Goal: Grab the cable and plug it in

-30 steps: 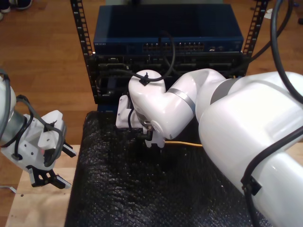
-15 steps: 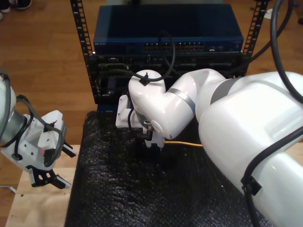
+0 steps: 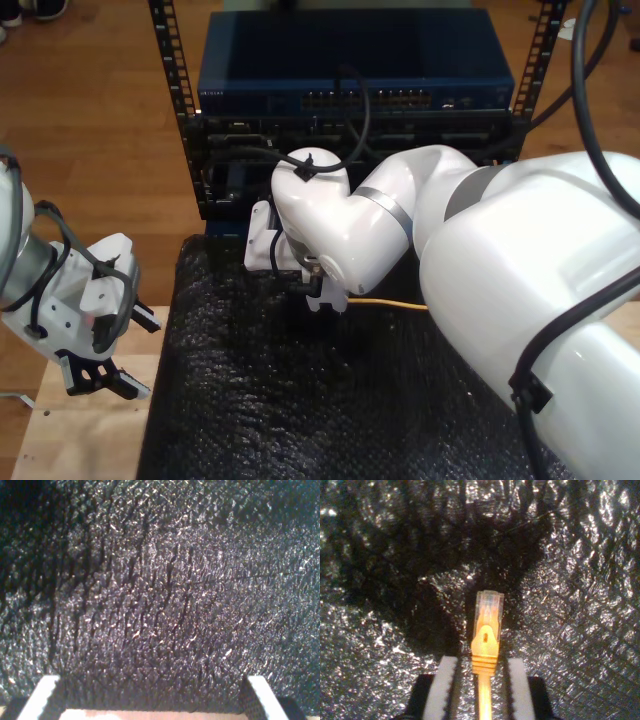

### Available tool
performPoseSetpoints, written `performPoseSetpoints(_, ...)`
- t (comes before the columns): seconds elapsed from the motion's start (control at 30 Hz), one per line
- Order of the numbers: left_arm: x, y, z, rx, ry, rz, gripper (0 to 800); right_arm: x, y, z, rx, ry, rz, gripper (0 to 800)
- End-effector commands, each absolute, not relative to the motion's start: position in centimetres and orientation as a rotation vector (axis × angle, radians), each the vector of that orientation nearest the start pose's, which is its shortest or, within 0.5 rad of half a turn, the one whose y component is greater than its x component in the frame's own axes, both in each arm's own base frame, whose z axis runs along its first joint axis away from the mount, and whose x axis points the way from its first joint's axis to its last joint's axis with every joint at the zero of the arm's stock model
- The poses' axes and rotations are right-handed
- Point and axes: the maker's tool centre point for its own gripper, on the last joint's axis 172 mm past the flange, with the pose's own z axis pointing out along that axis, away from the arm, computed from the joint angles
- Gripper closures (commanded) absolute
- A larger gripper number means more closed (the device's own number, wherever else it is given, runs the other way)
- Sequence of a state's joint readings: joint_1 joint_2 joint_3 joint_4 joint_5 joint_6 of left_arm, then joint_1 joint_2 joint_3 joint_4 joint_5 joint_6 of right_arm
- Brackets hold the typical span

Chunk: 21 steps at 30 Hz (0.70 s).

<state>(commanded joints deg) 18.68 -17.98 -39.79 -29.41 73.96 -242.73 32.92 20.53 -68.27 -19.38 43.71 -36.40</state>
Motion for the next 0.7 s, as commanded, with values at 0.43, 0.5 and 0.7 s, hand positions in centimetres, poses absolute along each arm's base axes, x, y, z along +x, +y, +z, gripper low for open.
performPoseSetpoints(0.43, 32.96, -1.17, 18.34, -2.57, 2.406, -0.598, 0, 49.26, 26.43, 8.4, -2.568, -2.287, -0.114, 726)
performPoseSetpoints(0.5, 32.94, -1.14, 18.32, -2.569, 2.407, -0.596, 0, 49.26, 26.43, 8.4, -2.57, -2.285, -0.115, 725)
performPoseSetpoints(0.7, 32.94, -1.14, 18.32, -2.569, 2.407, -0.596, 0, 49.26, 26.44, 8.3, -2.57, -2.285, -0.112, 759)
